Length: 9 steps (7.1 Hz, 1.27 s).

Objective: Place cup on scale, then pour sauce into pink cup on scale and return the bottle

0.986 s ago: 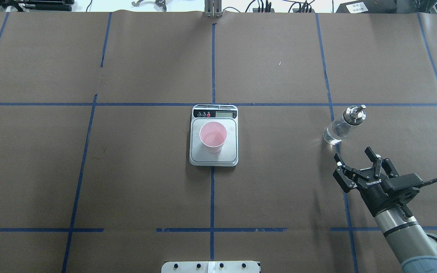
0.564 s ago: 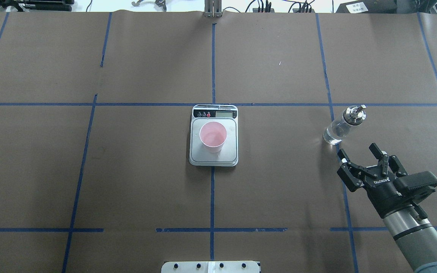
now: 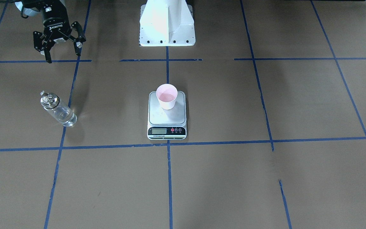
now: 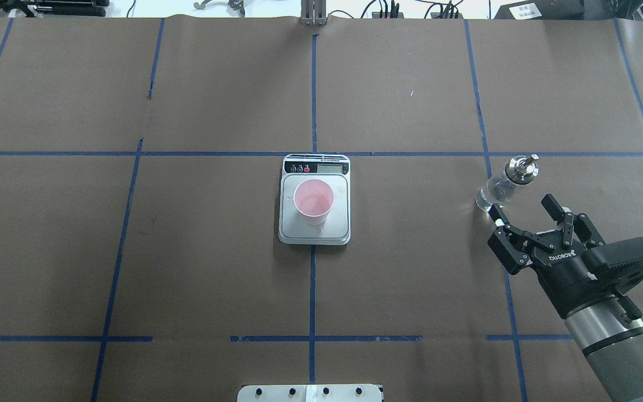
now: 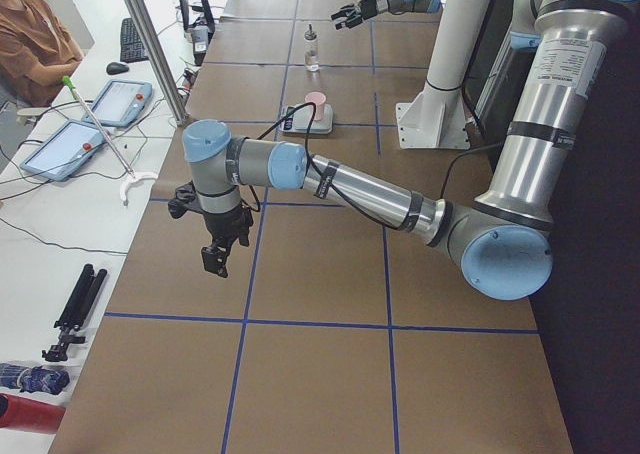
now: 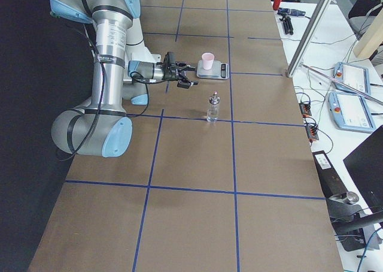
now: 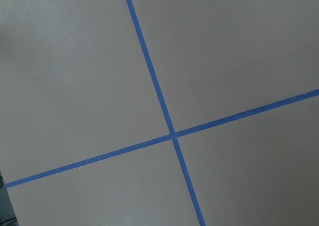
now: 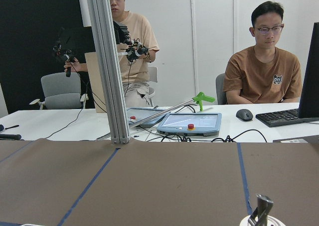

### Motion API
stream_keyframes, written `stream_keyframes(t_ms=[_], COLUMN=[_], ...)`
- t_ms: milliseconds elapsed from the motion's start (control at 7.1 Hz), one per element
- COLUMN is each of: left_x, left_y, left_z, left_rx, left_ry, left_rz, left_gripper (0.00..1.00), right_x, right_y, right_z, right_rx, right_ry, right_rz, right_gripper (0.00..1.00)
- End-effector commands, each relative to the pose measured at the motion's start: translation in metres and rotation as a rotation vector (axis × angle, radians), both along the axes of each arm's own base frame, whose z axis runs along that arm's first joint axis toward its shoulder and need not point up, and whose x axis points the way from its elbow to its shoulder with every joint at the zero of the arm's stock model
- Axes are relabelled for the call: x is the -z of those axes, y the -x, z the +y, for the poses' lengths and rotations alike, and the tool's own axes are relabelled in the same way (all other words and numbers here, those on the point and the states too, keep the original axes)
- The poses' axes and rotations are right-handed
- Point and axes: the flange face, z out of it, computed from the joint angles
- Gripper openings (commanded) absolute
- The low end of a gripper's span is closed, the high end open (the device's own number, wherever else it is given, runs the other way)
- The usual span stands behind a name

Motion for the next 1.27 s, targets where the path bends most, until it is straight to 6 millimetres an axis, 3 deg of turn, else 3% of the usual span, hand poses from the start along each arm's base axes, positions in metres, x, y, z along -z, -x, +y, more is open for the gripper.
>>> stream_keyframes(t_ms=[0, 423, 564, 986, 1127], left_x=[0.0, 0.002, 0.002, 0.002, 0.005], left_y=[0.0, 0.0, -0.001, -0.001, -0.001], left_z=[0.0, 0.0, -0.001, 0.0, -0.002], left_rx=[0.0, 0.0, -0.002, -0.002, -0.002], left_ry=[0.0, -0.003, -0.003, -0.003, -0.007], left_rz=[0.0, 0.0, 0.0, 0.0, 0.0], left_gripper=[1.0, 1.0, 1.0, 1.0, 1.0], right_x=[0.018, 0.048, 0.059, 0.047, 0.035], right_y=[-0.007, -0.042, -0.05, -0.126, -0.16], right_z=[-0.013, -0.05, -0.071, -0.139, -0.159], right_rx=[-0.01, 0.024, 0.045, 0.153, 0.183], right_ry=[0.002, 0.037, 0.063, 0.152, 0.168], right_rz=[0.054, 0.178, 0.18, 0.244, 0.298], right_gripper=[1.0, 1.0, 1.0, 1.0, 1.0])
